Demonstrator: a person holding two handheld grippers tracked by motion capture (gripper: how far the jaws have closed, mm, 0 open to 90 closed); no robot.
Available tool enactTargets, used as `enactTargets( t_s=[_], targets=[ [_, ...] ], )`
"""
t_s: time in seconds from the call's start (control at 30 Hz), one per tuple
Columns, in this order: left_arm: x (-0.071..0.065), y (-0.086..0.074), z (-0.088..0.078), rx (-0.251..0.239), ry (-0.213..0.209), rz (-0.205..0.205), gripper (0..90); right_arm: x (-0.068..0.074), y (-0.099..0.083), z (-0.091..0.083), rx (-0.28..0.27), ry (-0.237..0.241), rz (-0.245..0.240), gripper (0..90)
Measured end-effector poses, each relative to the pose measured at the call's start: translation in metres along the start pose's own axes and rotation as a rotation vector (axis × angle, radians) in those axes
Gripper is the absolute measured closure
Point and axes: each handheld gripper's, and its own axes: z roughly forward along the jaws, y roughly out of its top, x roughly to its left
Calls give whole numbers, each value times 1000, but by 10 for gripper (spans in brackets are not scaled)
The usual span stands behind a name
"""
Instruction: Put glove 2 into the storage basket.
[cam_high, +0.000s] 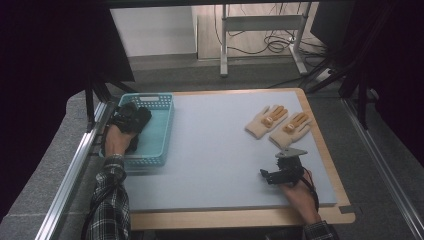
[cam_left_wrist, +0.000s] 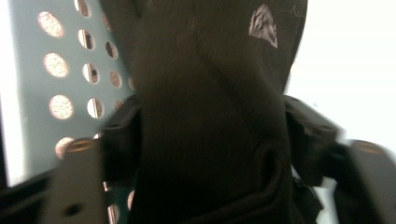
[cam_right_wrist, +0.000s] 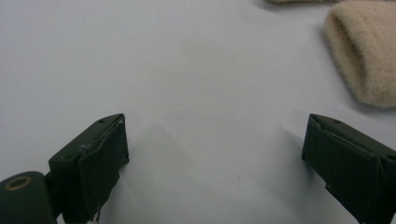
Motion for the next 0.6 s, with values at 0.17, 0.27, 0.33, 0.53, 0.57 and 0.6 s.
enactTargets(
  t_s=[0.17, 0.27, 0.33, 0.53, 0.57, 0.6],
  targets=[
    [2, -1, -7, -20, -71, -10, 59, 0, 0, 0, 0, 0, 0, 68],
    [3, -1, -11, -41, -102, -26, 29, 0, 0, 0, -1, 0, -2, 68],
    [6, -2, -16, -77, -140, -59, 27, 0, 0, 0, 0, -1, 0, 68],
    [7, -7, -21, -147, -220, -81, 10, 0, 0, 0, 0, -1, 0, 68],
    [7, -8, -22, -163, -226, -84, 10, 0, 0, 0, 0, 0, 0, 68],
    [6, -9, -23, -176, -237, -89, 10, 0, 0, 0, 0, 0, 0, 68]
  ],
)
